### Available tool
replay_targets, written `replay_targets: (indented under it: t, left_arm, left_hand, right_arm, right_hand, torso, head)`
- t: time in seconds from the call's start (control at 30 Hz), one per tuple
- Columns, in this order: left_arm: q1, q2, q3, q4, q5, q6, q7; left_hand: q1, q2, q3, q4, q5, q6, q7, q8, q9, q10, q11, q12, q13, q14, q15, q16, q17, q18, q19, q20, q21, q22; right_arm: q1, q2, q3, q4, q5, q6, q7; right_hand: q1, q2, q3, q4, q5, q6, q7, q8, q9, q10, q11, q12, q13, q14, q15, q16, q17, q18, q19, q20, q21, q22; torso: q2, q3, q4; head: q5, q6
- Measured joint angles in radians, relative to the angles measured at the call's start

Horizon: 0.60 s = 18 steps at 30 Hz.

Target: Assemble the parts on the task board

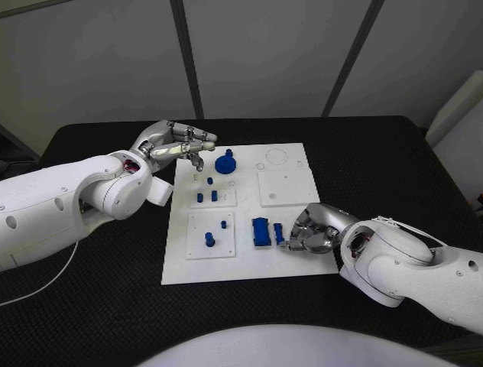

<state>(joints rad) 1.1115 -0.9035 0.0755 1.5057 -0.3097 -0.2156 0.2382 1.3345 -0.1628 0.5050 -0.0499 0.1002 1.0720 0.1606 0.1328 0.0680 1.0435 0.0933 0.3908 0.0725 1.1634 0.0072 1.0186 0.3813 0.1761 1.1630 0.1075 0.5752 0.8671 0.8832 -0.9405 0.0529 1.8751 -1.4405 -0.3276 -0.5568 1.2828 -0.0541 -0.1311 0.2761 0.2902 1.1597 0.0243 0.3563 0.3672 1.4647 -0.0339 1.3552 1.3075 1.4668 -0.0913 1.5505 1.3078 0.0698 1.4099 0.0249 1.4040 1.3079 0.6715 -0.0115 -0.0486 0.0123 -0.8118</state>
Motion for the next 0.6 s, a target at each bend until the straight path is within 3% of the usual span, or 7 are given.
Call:
replay_targets:
  t: [0.47, 0.6]
  left_arm:
    - [0.000, 0.001, 0.000, -0.003, 0.000, 0.002, -0.003]
    - [0.000, 0.002, 0.000, -0.005, 0.000, 0.003, -0.004]
  left_hand:
    - [0.004, 0.004, 0.004, -0.004, 0.000, 0.000, 0.000, 0.000, 0.000, 0.000, 0.000, 0.000, -0.001, 0.000, 0.000, 0.000, -0.001, 0.000, 0.000, 0.000, 0.000, 0.000]
    - [0.004, 0.004, 0.007, -0.007, 0.000, 0.000, 0.000, 0.000, 0.000, 0.000, 0.000, 0.000, -0.001, 0.000, 0.000, 0.000, -0.002, 0.000, 0.000, 0.000, 0.000, 0.000]
  right_arm:
    - [0.000, 0.001, 0.001, 0.003, -0.003, 0.036, 0.000]
    - [0.000, -0.001, 0.000, 0.009, -0.003, 0.042, 0.001]
  right_hand:
    - [0.032, -0.013, -0.015, -0.015, -0.020, -0.004, 0.004, 0.004, 0.003, 0.000, 0.000, 0.000, 0.000, 0.000, 0.000, 0.000, 0.000, 0.000, 0.000, 0.000, -0.004, 0.000]
    - [0.035, -0.016, -0.015, -0.015, -0.026, -0.007, 0.007, 0.004, 0.003, 0.000, 0.000, -0.004, 0.000, 0.000, 0.000, 0.000, 0.000, 0.000, -0.002, -0.002, -0.004, 0.000]
  torso:
    - [-0.004, 0.0001, -0.0013]
    - [-0.005, -0.0002, -0.0017]
  head:
    - [0.003, -0.005]
    - [0.002, -0.001]
